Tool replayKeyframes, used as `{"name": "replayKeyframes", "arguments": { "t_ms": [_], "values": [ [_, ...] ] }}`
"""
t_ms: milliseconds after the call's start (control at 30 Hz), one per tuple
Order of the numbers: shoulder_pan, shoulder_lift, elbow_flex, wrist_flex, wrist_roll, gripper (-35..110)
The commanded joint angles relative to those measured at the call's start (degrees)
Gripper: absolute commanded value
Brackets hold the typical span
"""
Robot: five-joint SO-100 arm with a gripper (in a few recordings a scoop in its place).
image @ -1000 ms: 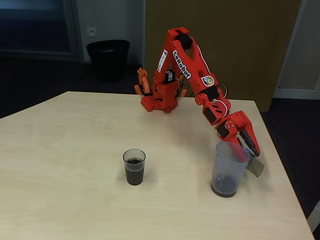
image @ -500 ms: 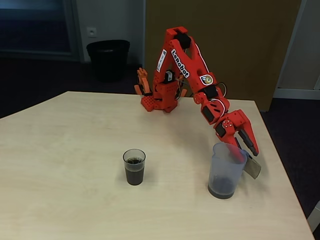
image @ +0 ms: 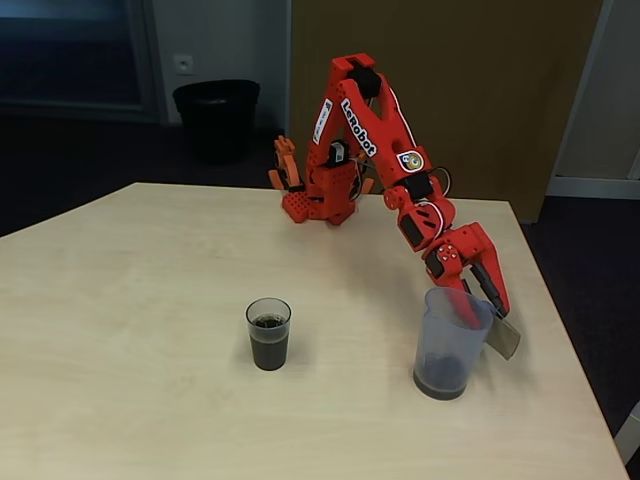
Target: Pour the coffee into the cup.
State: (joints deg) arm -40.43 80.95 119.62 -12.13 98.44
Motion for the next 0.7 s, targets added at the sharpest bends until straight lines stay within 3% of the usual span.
{"name": "replayKeyframes", "arguments": {
  "t_ms": [0,667],
  "values": [
    [-0.1,4.5,0.7,0.1,1.0,14],
    [1.7,10.1,5.5,3.5,-0.7,14]
  ]
}}
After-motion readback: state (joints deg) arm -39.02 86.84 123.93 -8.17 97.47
